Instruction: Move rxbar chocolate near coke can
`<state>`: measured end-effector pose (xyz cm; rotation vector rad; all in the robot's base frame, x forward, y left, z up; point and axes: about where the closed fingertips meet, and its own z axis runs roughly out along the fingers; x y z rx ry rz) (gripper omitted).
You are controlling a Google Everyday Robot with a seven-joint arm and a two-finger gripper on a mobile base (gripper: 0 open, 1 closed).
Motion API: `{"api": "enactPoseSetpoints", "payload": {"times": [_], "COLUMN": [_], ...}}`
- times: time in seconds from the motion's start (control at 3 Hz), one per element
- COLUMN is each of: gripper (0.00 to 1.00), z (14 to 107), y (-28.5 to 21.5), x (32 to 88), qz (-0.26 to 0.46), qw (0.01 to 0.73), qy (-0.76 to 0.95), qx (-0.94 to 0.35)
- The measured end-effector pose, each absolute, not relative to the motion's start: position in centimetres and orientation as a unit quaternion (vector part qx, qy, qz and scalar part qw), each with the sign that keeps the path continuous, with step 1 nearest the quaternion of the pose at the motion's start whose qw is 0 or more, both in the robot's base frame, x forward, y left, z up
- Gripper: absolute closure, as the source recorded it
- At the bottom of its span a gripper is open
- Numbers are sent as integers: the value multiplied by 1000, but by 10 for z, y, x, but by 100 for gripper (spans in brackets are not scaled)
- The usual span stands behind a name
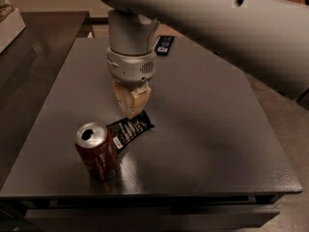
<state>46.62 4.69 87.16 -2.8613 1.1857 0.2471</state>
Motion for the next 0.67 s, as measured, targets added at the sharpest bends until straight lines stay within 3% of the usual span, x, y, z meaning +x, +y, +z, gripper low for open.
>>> {"api": "enactPoseSetpoints", "payload": {"times": [0.33, 0.67], "gripper": [13, 0], "z": [872, 872], "y": [51, 55], "x": [470, 472], "qz": [75, 72], "qw": [28, 36], "qy": [382, 383], "qx": [-921, -920]}}
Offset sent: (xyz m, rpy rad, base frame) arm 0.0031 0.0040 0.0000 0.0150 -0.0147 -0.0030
